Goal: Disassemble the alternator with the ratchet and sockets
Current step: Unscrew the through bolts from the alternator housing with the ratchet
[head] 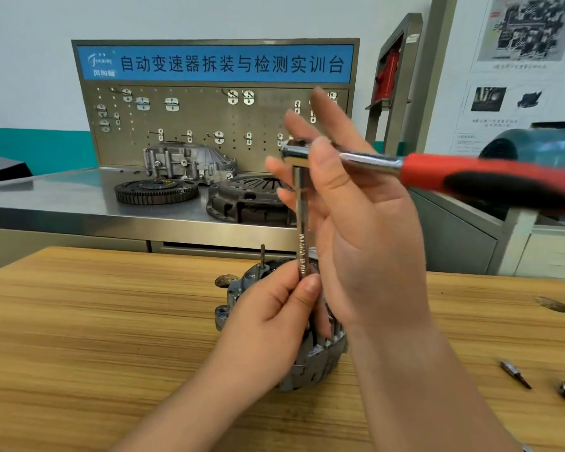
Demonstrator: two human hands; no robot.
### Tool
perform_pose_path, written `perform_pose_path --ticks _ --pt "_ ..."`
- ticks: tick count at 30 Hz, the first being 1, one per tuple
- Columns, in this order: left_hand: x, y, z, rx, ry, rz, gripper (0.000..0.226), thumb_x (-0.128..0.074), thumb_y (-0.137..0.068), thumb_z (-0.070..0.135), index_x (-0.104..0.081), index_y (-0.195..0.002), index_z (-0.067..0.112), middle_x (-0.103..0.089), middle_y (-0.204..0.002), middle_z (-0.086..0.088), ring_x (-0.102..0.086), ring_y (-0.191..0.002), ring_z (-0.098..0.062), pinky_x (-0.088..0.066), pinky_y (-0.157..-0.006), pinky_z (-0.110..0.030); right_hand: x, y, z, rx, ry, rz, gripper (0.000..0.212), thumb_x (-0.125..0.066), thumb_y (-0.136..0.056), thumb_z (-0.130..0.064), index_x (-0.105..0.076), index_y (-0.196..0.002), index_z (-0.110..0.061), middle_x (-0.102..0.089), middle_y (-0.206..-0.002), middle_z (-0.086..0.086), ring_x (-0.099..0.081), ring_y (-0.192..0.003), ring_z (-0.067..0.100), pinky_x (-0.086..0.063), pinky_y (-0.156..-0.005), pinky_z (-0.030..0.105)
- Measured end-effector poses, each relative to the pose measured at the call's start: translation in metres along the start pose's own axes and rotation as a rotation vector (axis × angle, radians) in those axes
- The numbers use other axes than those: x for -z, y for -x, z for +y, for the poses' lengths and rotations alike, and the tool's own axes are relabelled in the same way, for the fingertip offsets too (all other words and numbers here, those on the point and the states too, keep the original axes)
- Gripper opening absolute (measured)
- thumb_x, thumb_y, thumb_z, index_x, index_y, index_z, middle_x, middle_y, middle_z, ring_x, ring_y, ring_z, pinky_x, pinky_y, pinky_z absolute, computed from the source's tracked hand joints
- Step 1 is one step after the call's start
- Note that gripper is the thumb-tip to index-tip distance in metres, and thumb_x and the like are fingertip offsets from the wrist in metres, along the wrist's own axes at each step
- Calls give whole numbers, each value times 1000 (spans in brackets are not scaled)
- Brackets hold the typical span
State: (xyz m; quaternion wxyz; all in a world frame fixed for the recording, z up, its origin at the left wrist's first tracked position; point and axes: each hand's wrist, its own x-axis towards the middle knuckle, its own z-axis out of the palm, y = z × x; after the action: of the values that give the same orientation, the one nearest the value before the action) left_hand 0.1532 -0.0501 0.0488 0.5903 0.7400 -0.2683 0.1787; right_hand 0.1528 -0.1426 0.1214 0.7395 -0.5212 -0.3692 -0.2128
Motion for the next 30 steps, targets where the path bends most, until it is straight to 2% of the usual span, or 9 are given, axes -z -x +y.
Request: perform_pose_path --ticks 2,7,11,14,17,20,22,26,30 --pt "1 0 0 2 -8 2 30 -40 -90 38 -62 -85 18 -62 -60 10 -49 -52 -8 -38 -50 -14 0 -1 0 32 36 -29 32 -55 -91 -23 -57 -121 -34 -58 -134 -12 -55 -126 17 -40 -110 42" --pt "2 2 2 23 62 -51 32 -40 -91 51 -63 -104 33 -71 -92 1 -59 -86 -38 -50 -74 -45 3 1 1 -126 -196 41 33 -48 -92 -38 -61 -116 -21 -71 -115 3 -72 -94 26 -56 -83 27" --pt "1 2 0 5 13 -34 29 -41 -91 42 -63 -93 24 -69 -77 5 -59 -69 -25 -50 -64 -31 2 1 3 -140 -121 63 37 -50 -86 -46 -62 -113 -24 -73 -111 0 -71 -98 24 -56 -87 30" --pt "0 0 -1 19 -5 7 31 -41 -94 44 -62 -87 24 -65 -65 11 -51 -55 -12 -42 -52 -18 0 1 2 -9 -13 30 25 -55 -89 -30 -64 -111 -36 -63 -129 -6 -58 -122 20 -42 -108 45" --pt "1 0 0 17 -11 -7 30 -41 -94 44 -61 -85 25 -62 -61 12 -48 -53 -10 -39 -49 -19 -1 1 1 47 -17 -17 32 -54 -91 -24 -58 -121 -35 -55 -139 -5 -54 -127 20 -44 -105 43" --pt "3 1 0 13 49 -47 32 -41 -91 50 -64 -98 29 -70 -83 2 -58 -77 -35 -49 -69 -41 1 0 1 -70 -197 22 27 -47 -93 -30 -60 -116 -27 -64 -128 3 -67 -108 27 -55 -83 27" --pt "4 2 1 8 54 -66 32 -39 -92 49 -63 -102 30 -71 -92 0 -61 -89 -30 -48 -80 -41 4 0 3 -147 -198 39 33 -42 -94 -40 -60 -114 -20 -72 -111 6 -72 -93 27 -56 -84 30" --pt "1 1 1 -6 13 -51 29 -39 -92 40 -62 -93 21 -68 -78 0 -57 -71 -34 -47 -64 -42 4 0 5 -124 -127 44 34 -47 -92 -41 -64 -114 -23 -73 -106 8 -72 -87 22 -55 -88 33" --pt "0 0 0 11 -14 9 27 -43 -97 36 -62 -87 19 -63 -62 10 -47 -52 -14 -39 -48 -19 3 -1 2 44 12 -27 28 -56 -90 -23 -64 -115 -34 -66 -123 -8 -61 -116 17 -47 -104 37"
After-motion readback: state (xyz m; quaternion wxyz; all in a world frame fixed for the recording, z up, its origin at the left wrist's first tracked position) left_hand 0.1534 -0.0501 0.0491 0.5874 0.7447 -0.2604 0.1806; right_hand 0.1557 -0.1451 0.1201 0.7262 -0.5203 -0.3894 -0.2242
